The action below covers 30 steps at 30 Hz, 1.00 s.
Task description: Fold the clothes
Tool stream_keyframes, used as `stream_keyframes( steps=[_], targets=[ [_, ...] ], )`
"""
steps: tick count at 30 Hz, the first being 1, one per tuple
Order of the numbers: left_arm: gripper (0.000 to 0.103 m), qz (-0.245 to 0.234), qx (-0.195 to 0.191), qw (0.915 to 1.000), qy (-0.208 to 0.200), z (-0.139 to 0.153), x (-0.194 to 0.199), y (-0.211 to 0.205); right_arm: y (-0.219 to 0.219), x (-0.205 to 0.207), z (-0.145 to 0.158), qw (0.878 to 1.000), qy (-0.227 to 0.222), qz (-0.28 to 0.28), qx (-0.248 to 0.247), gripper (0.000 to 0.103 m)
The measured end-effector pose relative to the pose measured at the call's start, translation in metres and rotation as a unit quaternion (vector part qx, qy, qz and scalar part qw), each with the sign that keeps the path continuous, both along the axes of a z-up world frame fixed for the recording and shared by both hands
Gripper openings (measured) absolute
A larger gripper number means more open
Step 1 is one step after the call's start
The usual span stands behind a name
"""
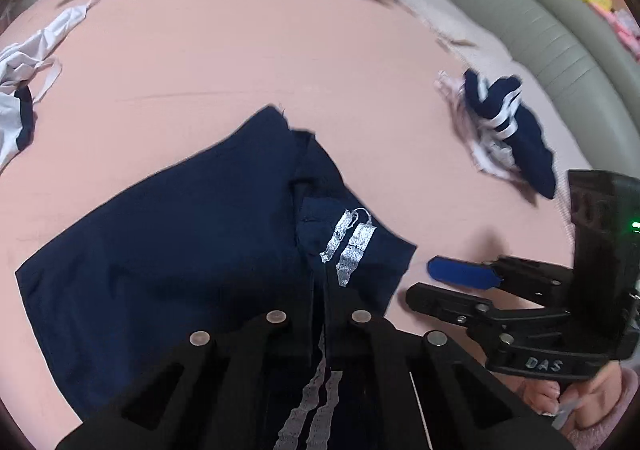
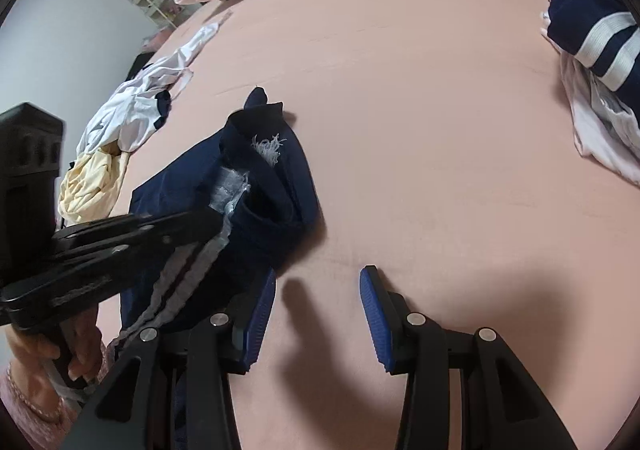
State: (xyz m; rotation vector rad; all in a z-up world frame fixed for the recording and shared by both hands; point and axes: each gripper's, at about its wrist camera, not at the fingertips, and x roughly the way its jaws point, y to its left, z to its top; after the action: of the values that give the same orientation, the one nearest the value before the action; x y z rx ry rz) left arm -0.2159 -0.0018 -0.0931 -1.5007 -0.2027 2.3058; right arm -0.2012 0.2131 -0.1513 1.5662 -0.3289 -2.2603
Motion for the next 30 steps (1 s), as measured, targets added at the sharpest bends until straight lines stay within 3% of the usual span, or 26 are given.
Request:
stream_keyframes(
  steps=[7, 13, 18, 21, 26, 28, 30],
  targets=[
    [0.002, 0.055, 0.052, 0.9961, 0.045, 0.042, 0.021, -0.057, -0.007, -0.009, 0.019, 1.000, 0.015, 0.001, -0.017, 0.043],
    [0.002, 0.091, 0.035, 0.9927, 0.071, 0.051, 0.035, -0.111, -0.050, -0.032, 0.042, 0.998, 0.045, 0.037, 0.003, 0.043],
    [0.002, 0.052, 0.071, 0.9920, 0.090, 0.055, 0.034, -0.110, -0.082, -0.054, 0.050, 0.998, 0.050, 0.045, 0.022, 0.043],
    [0.002, 0.088, 0.054, 0.9913, 0.082, 0.051, 0.027, -0.117, -0.087, -0.059, 0.045, 0.998, 0.038, 0.040, 0.039, 0.043],
    [0.002, 0.169, 0.024, 0.9825, 0.073, 0.043, 0.031, -0.147, -0.092, -0.048, 0.047, 0.997, 0.037, 0.052, 0.041, 0.043],
    [0.002, 0.208, 0.000, 0.9774, 0.035, 0.026, 0.035, -0.166, -0.095, -0.049, 0.047, 0.996, 0.040, 0.063, 0.054, 0.043],
    [0.002, 0.229, 0.015, 0.9732, -0.008, 0.005, 0.038, -0.182, -0.100, -0.057, 0.047, 0.995, 0.042, 0.062, 0.069, 0.043]
  ],
)
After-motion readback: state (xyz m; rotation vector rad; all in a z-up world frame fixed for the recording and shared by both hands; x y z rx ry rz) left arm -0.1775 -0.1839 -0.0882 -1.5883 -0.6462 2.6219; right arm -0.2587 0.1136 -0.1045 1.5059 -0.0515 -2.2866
